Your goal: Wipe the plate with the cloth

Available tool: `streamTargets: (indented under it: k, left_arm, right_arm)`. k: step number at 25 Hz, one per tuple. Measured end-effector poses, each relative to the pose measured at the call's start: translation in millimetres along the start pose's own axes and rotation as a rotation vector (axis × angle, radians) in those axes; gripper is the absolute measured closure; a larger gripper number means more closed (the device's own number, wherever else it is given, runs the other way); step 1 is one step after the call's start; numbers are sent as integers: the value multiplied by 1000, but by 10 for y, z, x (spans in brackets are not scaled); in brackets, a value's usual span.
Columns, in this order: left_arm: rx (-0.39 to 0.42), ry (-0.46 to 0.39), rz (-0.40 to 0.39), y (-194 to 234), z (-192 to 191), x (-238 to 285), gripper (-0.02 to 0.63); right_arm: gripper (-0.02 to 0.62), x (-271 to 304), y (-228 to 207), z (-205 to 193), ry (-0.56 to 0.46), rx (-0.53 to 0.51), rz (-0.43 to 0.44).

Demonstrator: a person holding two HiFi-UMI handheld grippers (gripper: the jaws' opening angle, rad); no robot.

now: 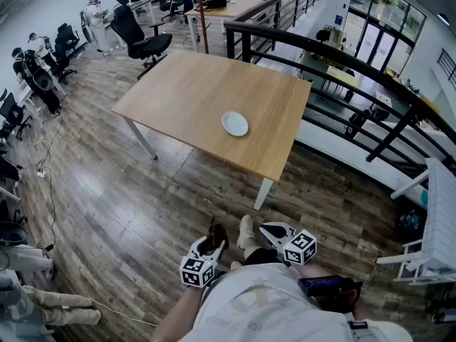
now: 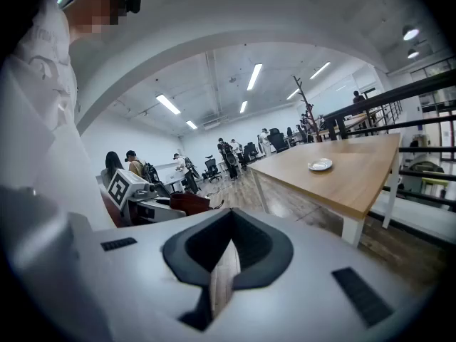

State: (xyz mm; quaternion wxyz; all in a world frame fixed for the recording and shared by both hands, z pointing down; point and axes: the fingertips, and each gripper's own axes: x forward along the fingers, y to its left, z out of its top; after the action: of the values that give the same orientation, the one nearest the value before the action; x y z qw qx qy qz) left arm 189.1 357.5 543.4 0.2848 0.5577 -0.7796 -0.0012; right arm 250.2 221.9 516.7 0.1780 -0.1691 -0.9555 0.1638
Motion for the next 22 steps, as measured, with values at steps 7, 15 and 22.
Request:
streamTargets:
  k: [7,15,22]
  left_arm:
    - [-25,-18,22,141,-4,-97,437]
    - [-45,-6,31,208,-91,-100,437]
    - [-68,-2,33,292,-56,-88,437]
  right_arm:
    - [583,160,3,85,-10,6,5]
    - [583,304,-23,155,-23,16,18]
    - [583,458,-113,17,34,51,8]
